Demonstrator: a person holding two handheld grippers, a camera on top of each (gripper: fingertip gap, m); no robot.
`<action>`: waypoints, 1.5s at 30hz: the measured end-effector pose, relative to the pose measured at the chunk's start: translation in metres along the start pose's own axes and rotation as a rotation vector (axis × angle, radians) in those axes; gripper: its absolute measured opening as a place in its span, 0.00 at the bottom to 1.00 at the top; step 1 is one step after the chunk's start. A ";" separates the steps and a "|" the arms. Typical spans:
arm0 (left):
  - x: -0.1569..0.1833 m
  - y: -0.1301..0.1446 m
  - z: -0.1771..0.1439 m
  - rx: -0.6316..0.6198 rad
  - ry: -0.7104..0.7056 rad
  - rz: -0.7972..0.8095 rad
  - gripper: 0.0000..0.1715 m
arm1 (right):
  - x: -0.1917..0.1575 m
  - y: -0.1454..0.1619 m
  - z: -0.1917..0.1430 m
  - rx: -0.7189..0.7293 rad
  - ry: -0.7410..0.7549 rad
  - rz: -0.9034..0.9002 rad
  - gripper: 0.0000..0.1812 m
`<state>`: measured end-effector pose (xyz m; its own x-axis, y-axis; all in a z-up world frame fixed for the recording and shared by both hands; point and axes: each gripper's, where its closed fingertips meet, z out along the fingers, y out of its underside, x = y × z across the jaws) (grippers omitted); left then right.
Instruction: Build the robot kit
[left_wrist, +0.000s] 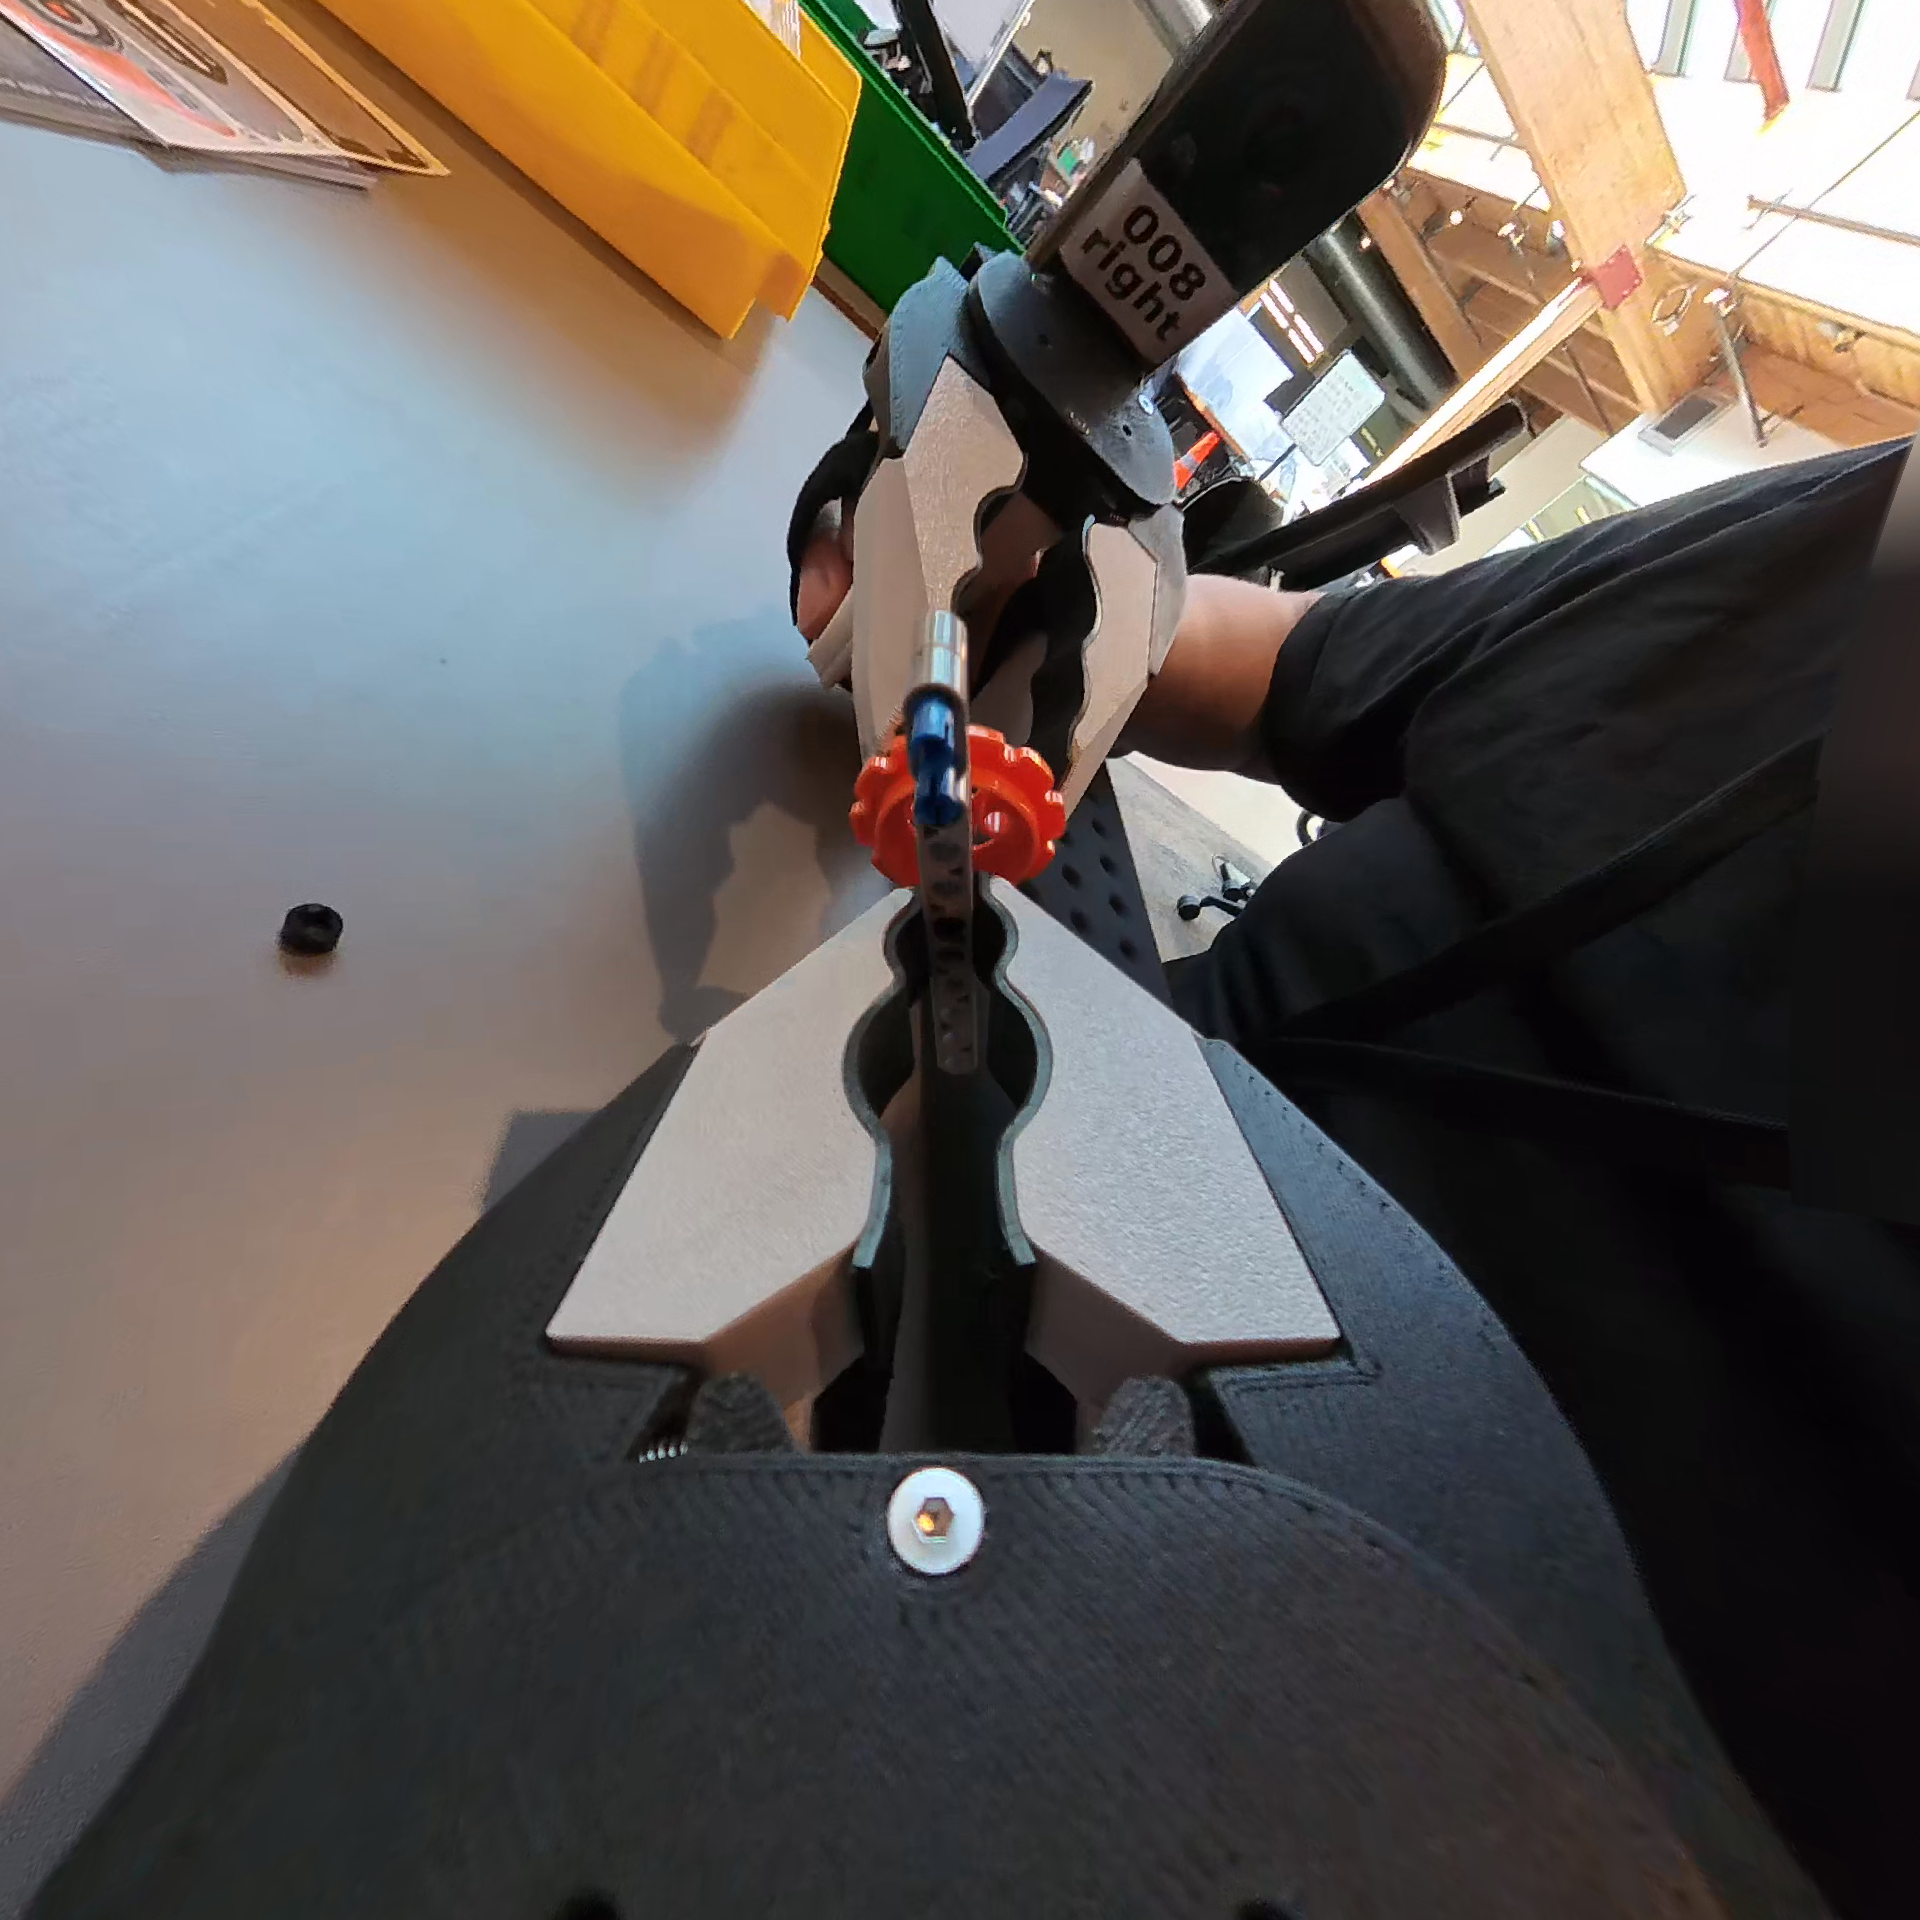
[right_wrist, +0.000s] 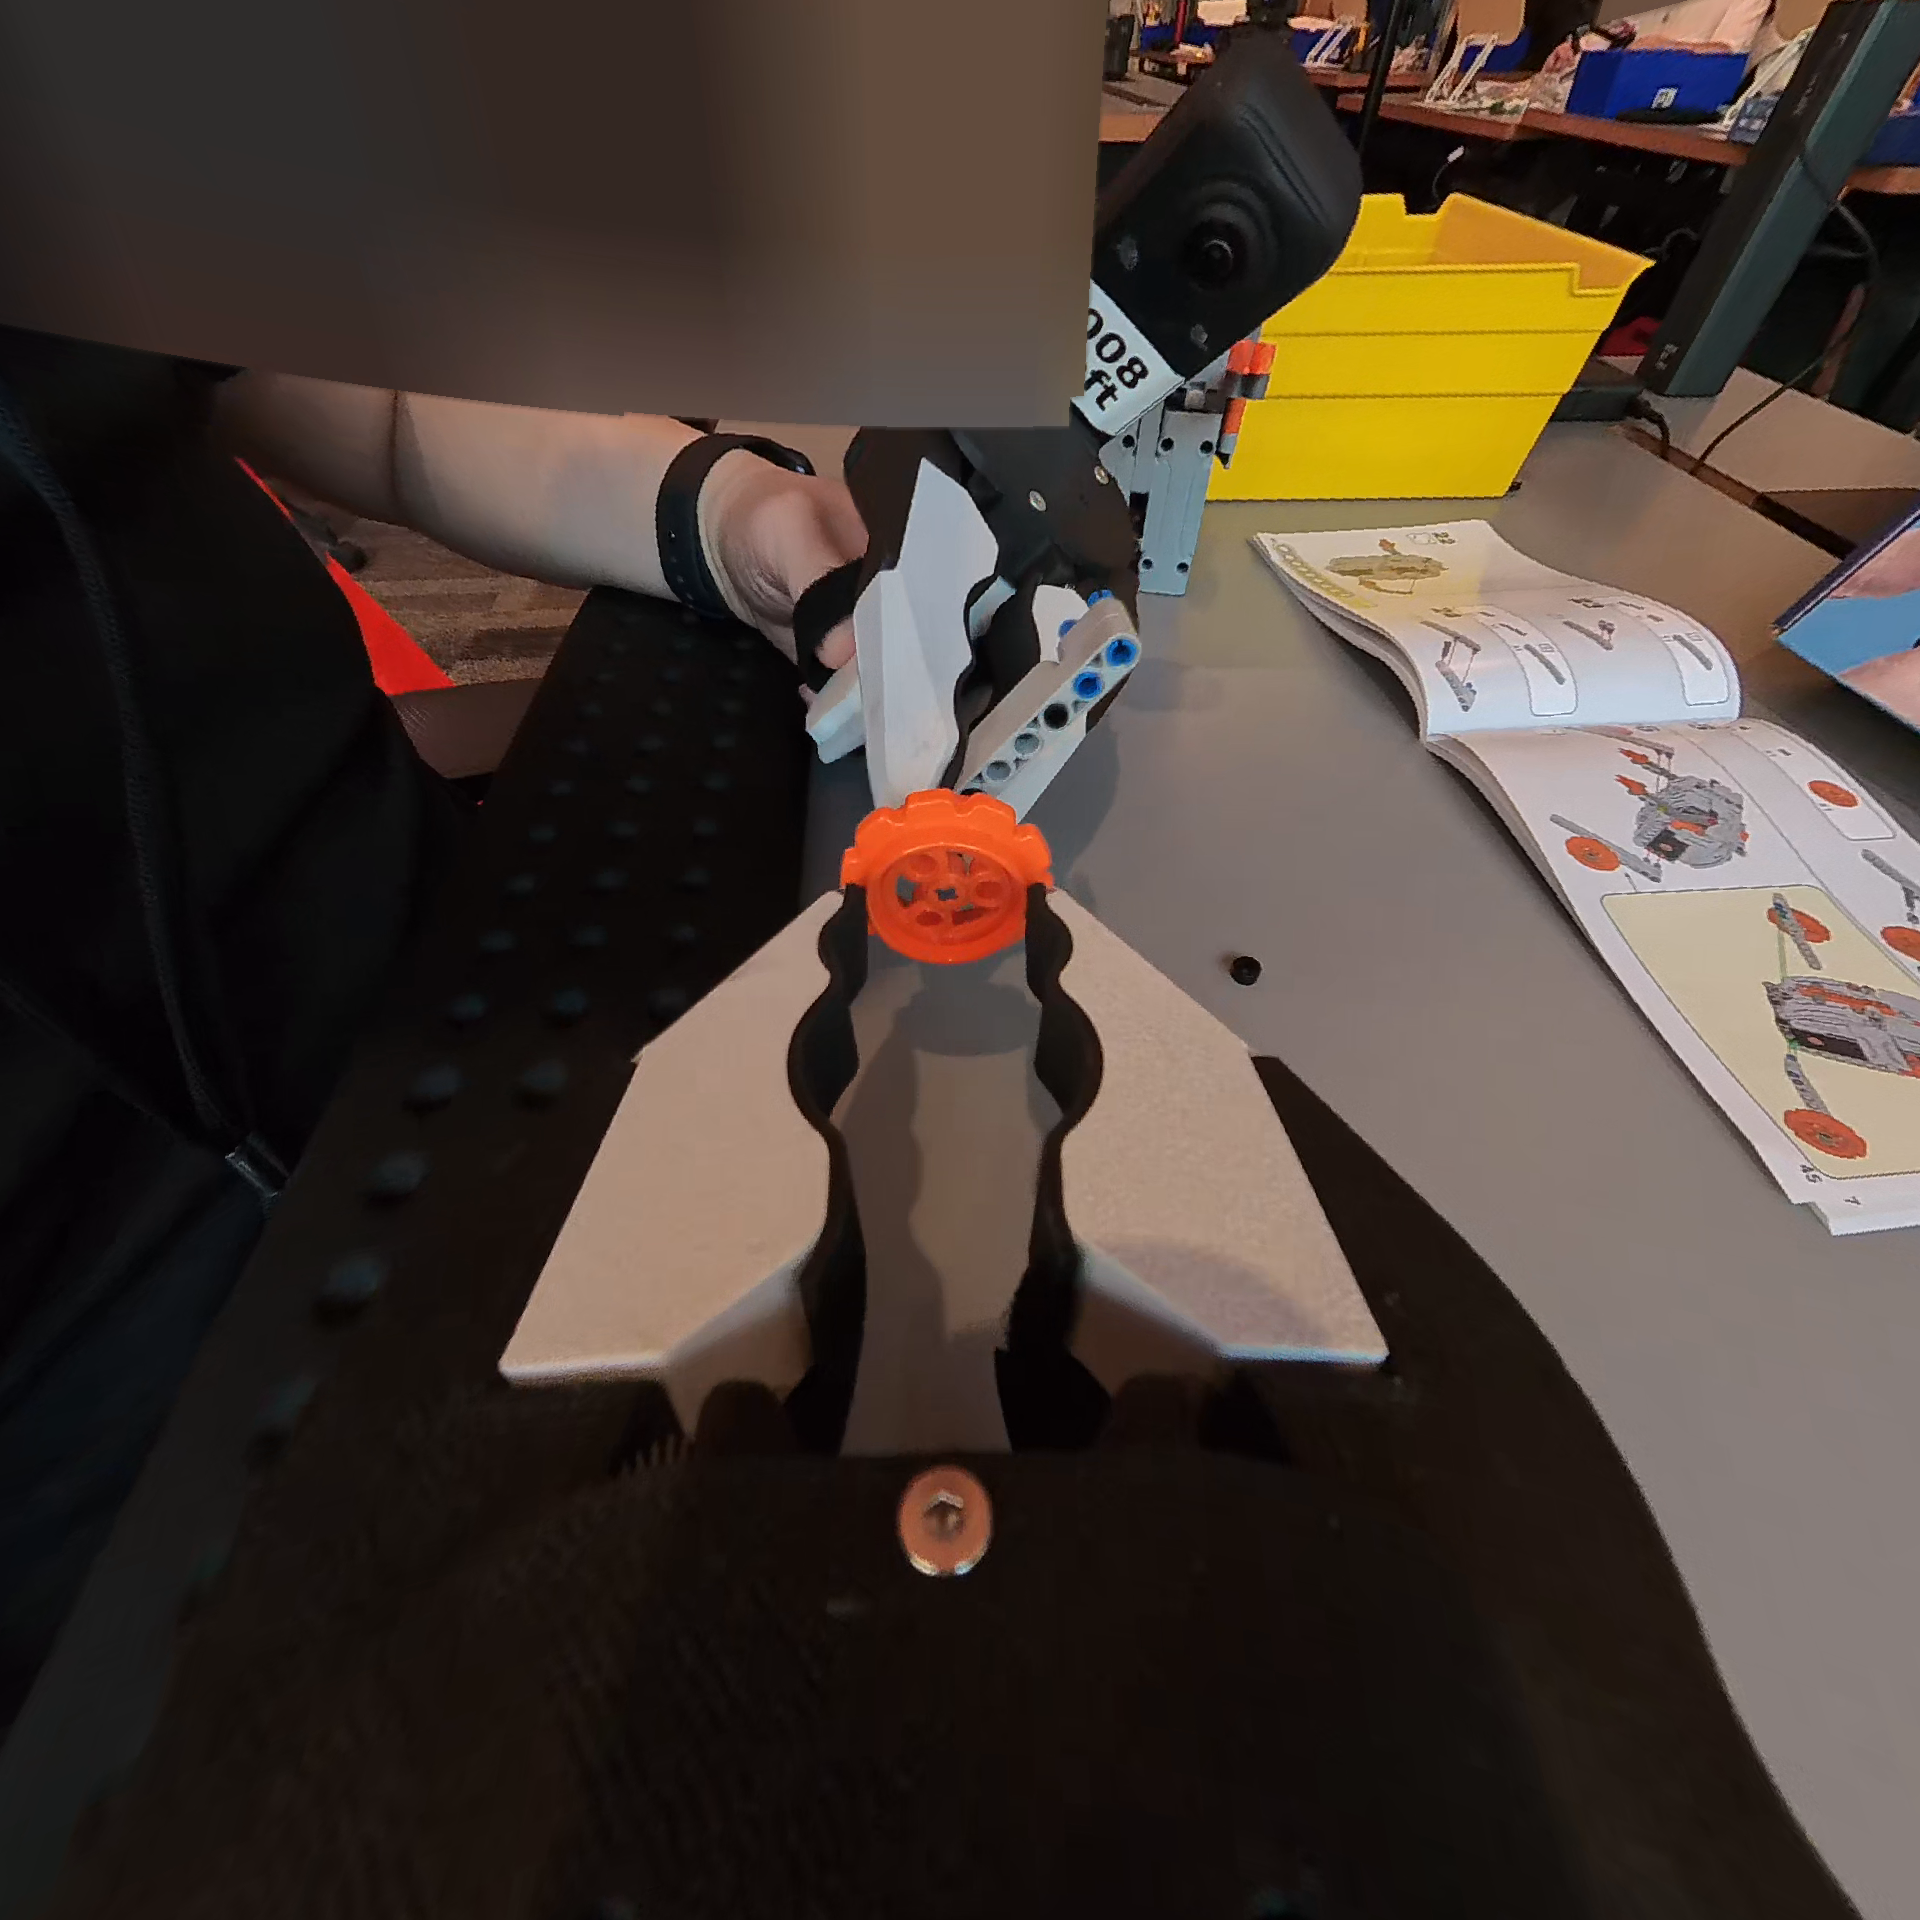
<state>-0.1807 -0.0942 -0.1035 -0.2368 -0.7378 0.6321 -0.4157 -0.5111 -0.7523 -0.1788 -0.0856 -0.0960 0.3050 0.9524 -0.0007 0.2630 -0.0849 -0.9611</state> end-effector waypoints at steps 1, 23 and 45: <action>-0.001 0.001 0.001 -0.008 -0.011 0.003 0.03 | 0.000 0.001 0.000 -0.010 0.004 -0.006 0.16; -0.011 0.003 -0.002 -0.010 -0.035 -0.063 0.03 | 0.004 0.016 0.007 -0.082 0.010 0.030 0.16; -0.014 0.004 -0.009 0.000 -0.051 -0.075 0.03 | 0.006 0.018 0.006 -0.094 0.012 0.031 0.16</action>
<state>-0.1865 -0.0821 -0.1134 -0.1601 -0.7190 0.6763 -0.4308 -0.5655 -0.7032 -0.1783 -0.0797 -0.1148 0.3250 0.9453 -0.0266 0.3377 -0.1423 -0.9304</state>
